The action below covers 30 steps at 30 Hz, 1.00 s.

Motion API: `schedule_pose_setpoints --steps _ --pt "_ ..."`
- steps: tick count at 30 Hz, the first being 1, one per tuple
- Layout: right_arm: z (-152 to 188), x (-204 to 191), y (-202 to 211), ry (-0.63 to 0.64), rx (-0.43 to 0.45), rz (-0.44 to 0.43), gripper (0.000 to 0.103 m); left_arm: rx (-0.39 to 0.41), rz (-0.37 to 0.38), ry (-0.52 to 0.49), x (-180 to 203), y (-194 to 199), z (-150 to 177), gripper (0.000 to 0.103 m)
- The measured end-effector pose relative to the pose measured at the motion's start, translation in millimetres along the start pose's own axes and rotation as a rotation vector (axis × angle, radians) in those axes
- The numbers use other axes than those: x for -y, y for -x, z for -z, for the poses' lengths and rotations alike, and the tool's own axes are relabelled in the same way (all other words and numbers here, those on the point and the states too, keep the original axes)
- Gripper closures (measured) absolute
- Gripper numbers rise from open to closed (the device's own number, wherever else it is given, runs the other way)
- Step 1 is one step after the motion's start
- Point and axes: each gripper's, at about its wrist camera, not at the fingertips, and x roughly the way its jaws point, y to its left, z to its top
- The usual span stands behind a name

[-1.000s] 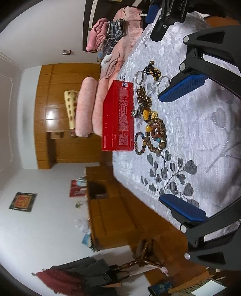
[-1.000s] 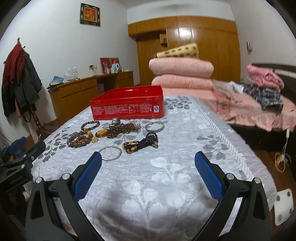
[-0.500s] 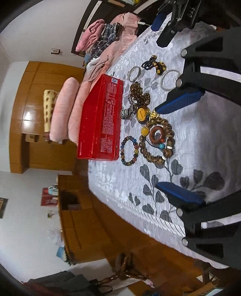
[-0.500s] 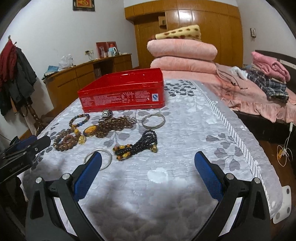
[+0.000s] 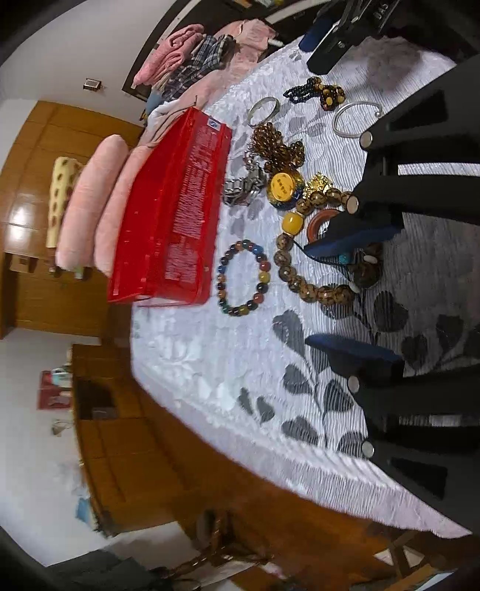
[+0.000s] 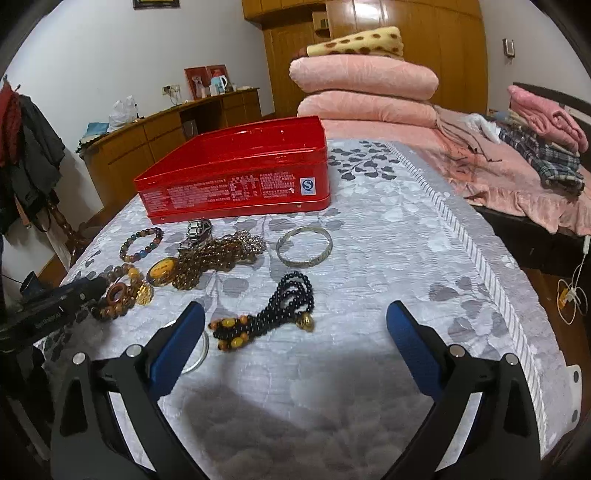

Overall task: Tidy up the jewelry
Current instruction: 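Grasp the black bead necklace with the right tool while the left tool grasps the brown bead bracelet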

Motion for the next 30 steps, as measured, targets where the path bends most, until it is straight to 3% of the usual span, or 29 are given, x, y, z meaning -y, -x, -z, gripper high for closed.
schedule_pose_setpoints --steps 3,9,13,22,25,28,30 --pt "-5 -1 -9 -0.009 -0.038 -0.009 0.022 -0.017 0.013 0.008 -4 -4 -4 0.062" --pt "-11 1 -28 -0.031 -0.123 -0.012 0.027 -0.033 0.028 0.008 -5 -11 -9 0.064" --pt "-14 -2 -37 -0.016 -0.158 0.003 0.042 -0.034 0.028 0.024 -11 -12 -10 0.077" --pt "-13 -12 -42 0.051 -0.165 0.035 0.056 -0.049 -0.002 -0.050 0 -17 -15 0.080" --pt "-13 -15 -41 0.068 -0.158 0.034 0.064 -0.047 -0.009 -0.076 4 -18 -14 0.085" --pt "-13 -13 -40 0.059 -0.154 0.026 0.070 -0.039 0.020 -0.040 -2 -14 -14 0.091" --pt "-13 -13 -38 0.058 -0.149 0.022 0.082 -0.031 0.057 -0.015 -6 -11 -13 0.092"
